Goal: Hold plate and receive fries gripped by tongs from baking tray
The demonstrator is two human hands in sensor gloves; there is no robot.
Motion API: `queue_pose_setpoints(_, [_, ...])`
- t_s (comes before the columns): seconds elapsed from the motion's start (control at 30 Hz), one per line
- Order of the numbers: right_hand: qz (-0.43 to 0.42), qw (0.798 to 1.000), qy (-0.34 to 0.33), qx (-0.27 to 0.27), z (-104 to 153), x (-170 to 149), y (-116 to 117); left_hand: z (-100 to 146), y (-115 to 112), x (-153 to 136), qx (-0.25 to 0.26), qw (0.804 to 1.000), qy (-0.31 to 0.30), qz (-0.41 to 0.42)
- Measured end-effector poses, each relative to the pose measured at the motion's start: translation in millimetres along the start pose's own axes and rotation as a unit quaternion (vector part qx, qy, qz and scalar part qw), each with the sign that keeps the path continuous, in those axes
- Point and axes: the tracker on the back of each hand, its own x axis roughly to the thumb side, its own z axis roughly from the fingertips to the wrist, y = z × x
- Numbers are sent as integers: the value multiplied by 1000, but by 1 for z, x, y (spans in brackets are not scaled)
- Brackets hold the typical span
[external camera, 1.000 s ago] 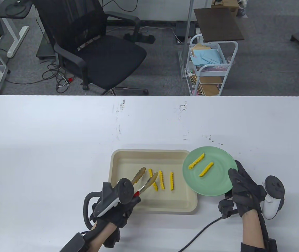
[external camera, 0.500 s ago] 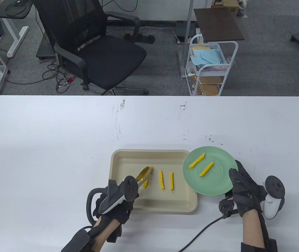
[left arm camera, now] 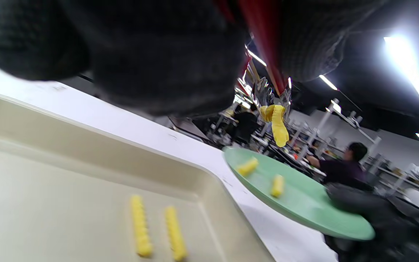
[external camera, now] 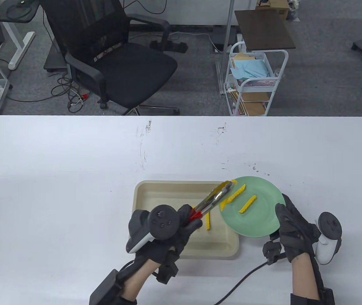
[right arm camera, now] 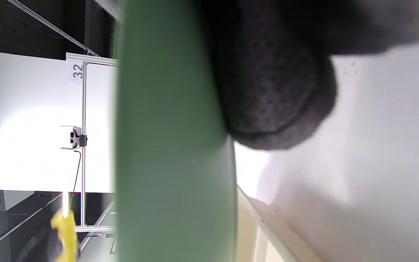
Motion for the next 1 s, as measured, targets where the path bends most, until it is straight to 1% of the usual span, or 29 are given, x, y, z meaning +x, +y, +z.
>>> queue_pose_setpoints(0.1, [-7, 1000, 5, 5, -1, -2, 1, -11, -21, 19, -26, 999, -20, -17])
queue_pose_setpoints(0.17, [-11, 1000, 6, 5, -1, -2, 0, -17, -33, 26, -39, 998, -24, -34])
queue_pose_setpoints(0.27, [-14, 1000, 7, 5, -1, -2, 1, -20, -48, 38, -34, 994, -45, -92])
queue_pose_setpoints(0.4, [-6, 1000, 11, 8, -1, -2, 1, -24, -56, 47, -44, 993, -48, -102])
queue_pose_setpoints(0.53, [-5, 1000, 10, 7, -2, -2, 1, -26, -59, 50, -52, 991, -45, -117])
queue_pose_setpoints(0.67, [-8, 1000, 8, 3, -2, -2, 0, -26, -58, 47, -59, 992, -42, -101])
queue_pose_setpoints(0.73, [-9, 1000, 6, 1, -2, -2, 0, -25, -55, 45, -61, 992, -40, -100])
queue_pose_setpoints(0.83, [-9, 1000, 5, -3, -2, -2, -1, -19, -43, 40, -53, 993, -37, -98])
queue_pose_setpoints(0.9, [-10, 1000, 5, -5, -2, -2, -2, -14, -32, 32, -34, 995, -30, -88])
queue_pose_setpoints(1.0, [-12, 1000, 4, -6, -2, -3, -2, -5, -15, 13, -10, 997, -3, -72])
